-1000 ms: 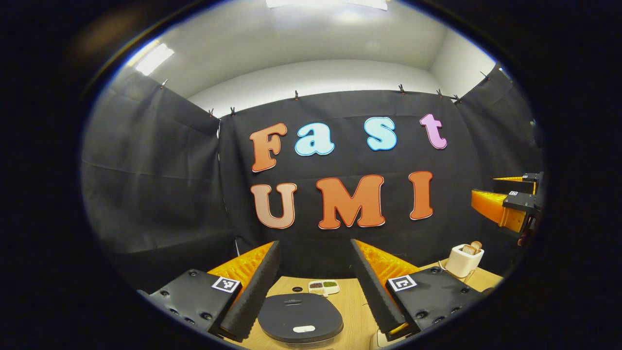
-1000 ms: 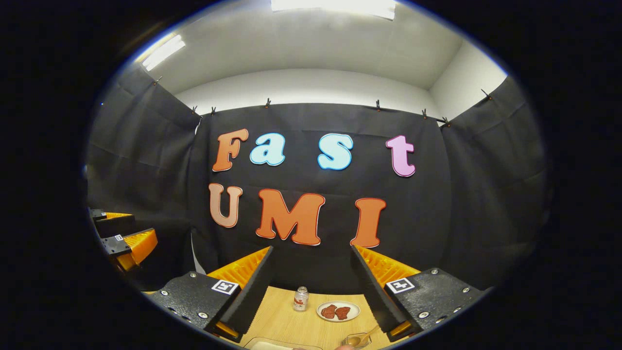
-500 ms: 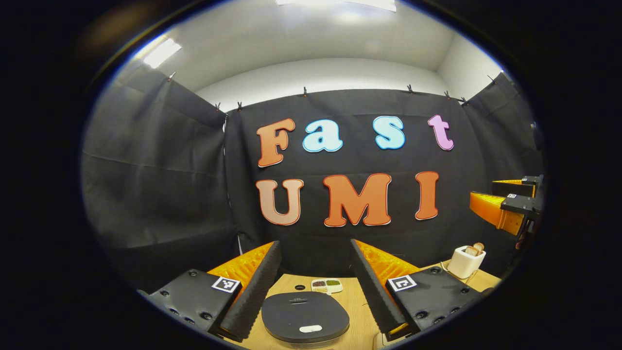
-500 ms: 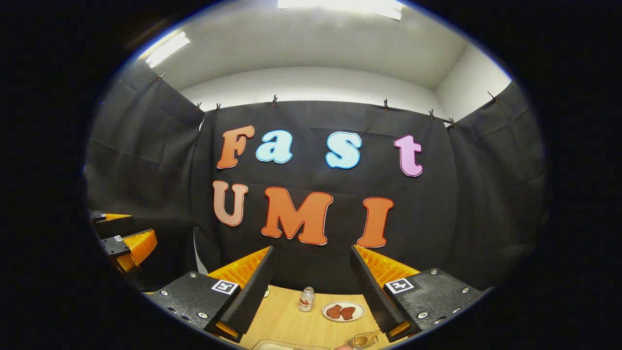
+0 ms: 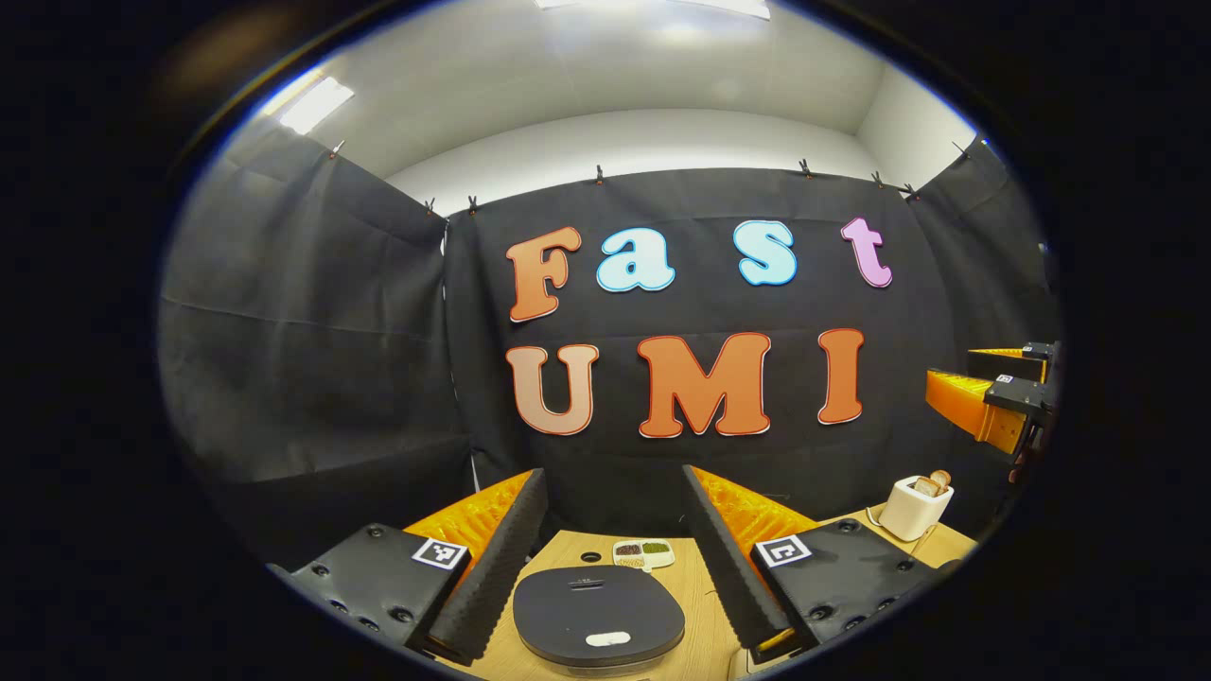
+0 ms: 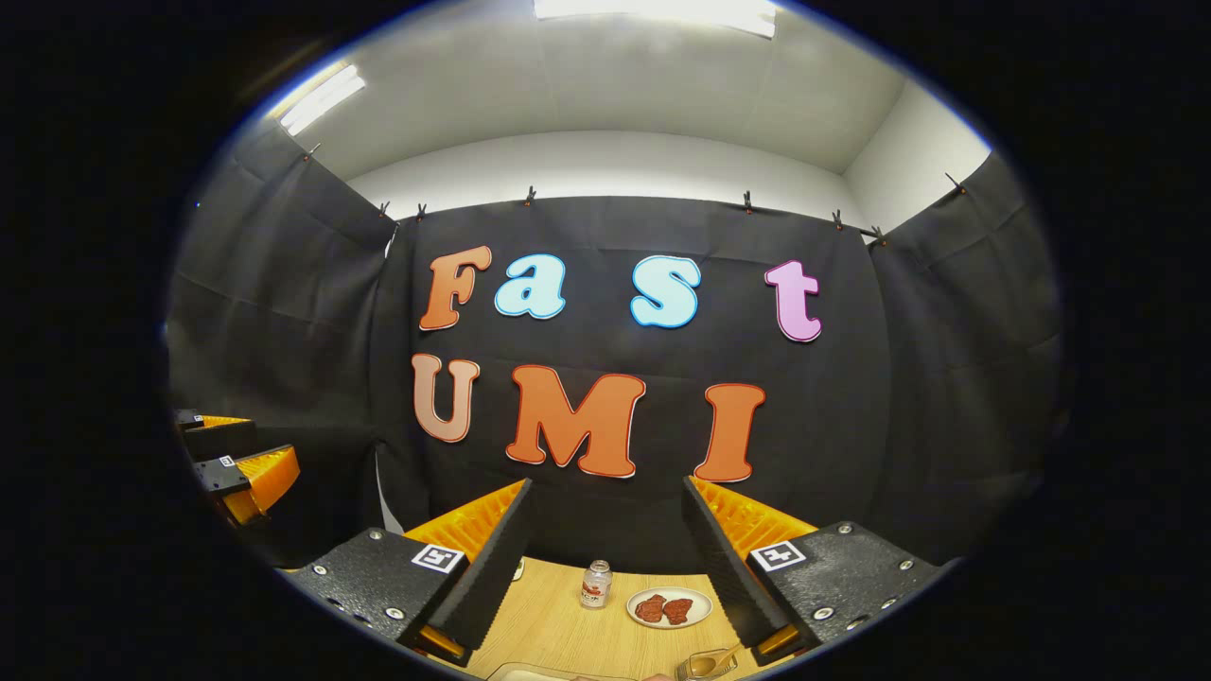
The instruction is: Close the left gripper, press the button to open the rice cooker; take a wooden spoon from the chopstick holder with the right hand, scoop a spoonful of rice and pour it into the rice cooker, then put the wooden spoon back into the chopstick holder.
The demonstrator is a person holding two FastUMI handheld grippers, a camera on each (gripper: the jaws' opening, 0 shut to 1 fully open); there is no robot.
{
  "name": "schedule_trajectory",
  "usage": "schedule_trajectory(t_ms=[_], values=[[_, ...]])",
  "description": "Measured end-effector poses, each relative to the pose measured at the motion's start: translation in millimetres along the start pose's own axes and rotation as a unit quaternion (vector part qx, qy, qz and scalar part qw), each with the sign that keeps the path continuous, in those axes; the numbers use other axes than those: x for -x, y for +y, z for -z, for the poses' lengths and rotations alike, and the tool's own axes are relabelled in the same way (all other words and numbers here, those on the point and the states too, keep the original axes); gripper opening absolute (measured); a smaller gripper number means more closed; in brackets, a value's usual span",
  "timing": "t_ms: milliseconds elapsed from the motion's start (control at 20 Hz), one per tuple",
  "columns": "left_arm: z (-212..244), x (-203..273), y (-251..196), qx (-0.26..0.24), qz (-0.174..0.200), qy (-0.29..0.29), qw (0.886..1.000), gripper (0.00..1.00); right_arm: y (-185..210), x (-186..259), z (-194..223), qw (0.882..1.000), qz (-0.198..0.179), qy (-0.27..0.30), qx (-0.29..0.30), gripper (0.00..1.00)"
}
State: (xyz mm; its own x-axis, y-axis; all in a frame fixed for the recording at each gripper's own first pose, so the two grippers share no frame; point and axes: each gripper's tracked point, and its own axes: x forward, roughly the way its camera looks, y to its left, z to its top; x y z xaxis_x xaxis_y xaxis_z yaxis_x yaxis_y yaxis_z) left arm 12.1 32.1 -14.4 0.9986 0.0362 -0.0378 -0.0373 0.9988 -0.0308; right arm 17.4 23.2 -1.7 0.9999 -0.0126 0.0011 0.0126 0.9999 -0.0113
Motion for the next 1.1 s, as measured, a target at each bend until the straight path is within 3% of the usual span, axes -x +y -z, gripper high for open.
schedule_trajectory(t_ms=[700, 850, 950, 1100], values=[[16.9, -3.4, -21.4, -0.012, 0.001, 0.034, 0.999, 0.99, -36.4, -2.9, 21.5, 1.0, 0.022, 0.015, -0.013, 0.94], [27.8, -8.7, -18.5, 0.001, -0.003, 0.057, 0.998, 0.91, -43.5, -1.4, 27.1, 0.999, 0.026, 0.021, -0.015, 0.94], [37.6, -14.4, -15.2, 0.008, -0.004, 0.075, 0.997, 0.79, -48.3, -1.0, 31.2, 0.999, 0.031, 0.024, -0.014, 0.94], [65.2, -19.6, -13.2, 0.036, -0.011, 0.129, 0.991, 0.29, -55.6, -2.4, 38.3, 0.999, 0.038, 0.03, -0.013, 0.94]])
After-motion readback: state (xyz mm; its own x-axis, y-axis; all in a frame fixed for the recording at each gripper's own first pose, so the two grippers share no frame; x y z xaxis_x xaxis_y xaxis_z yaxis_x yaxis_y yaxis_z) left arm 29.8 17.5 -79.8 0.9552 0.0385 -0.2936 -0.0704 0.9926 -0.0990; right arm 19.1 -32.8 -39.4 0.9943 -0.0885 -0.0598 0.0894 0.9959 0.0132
